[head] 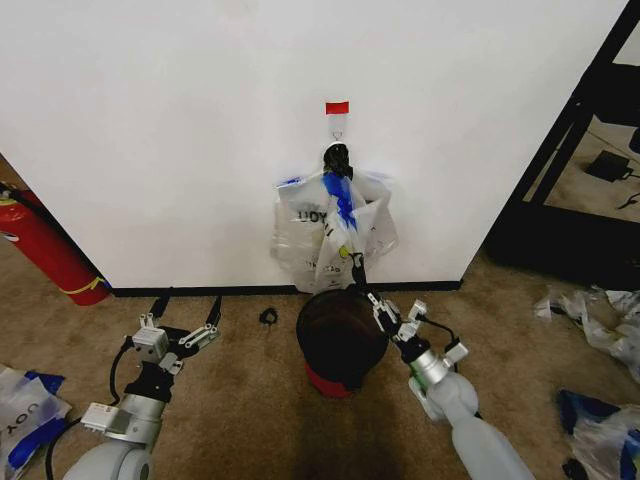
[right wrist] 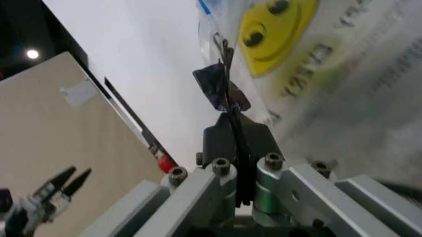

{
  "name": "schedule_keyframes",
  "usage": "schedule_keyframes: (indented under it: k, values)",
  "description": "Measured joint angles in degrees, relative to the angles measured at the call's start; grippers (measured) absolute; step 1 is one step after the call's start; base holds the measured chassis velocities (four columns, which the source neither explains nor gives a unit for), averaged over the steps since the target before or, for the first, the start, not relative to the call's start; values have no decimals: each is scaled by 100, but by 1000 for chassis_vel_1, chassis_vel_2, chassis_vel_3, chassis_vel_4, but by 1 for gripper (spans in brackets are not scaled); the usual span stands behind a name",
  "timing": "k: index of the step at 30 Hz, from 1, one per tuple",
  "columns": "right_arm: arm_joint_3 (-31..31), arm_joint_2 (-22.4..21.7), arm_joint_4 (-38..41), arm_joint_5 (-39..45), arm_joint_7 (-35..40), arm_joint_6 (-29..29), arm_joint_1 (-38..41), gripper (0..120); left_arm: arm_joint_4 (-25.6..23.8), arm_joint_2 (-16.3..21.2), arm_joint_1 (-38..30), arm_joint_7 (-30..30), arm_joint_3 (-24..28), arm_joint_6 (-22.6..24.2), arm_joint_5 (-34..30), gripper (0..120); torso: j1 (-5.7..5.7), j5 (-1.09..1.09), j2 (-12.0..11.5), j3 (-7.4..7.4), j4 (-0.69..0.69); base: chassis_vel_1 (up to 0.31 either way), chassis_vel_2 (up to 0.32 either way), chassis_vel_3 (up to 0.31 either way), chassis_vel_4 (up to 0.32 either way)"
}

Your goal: Pick up the garbage bag from the wall and place it over the trash bin.

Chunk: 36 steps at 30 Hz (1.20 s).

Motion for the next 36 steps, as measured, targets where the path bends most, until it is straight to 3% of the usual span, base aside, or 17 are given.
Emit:
schedule_keyframes:
  k: [26,32,36]
  values:
    - [483,-224,-519,-681,-1239,-90,-547,0,-164,12,75,10,-7,-28,-14,100,1,0,-1,0,0,0,0,0,0]
    - [526,-222,-543,-486,-1209,-55,-485,0,-150,19,49,10,-4,-28,-21,100,1,0,-1,0,0,0,0,0,0]
    - [436,-203,-93,63,-672,193,-448,0,-119,3,38,10,20,-27,-16,100,1,0,-1,0,0,0,0,0,0]
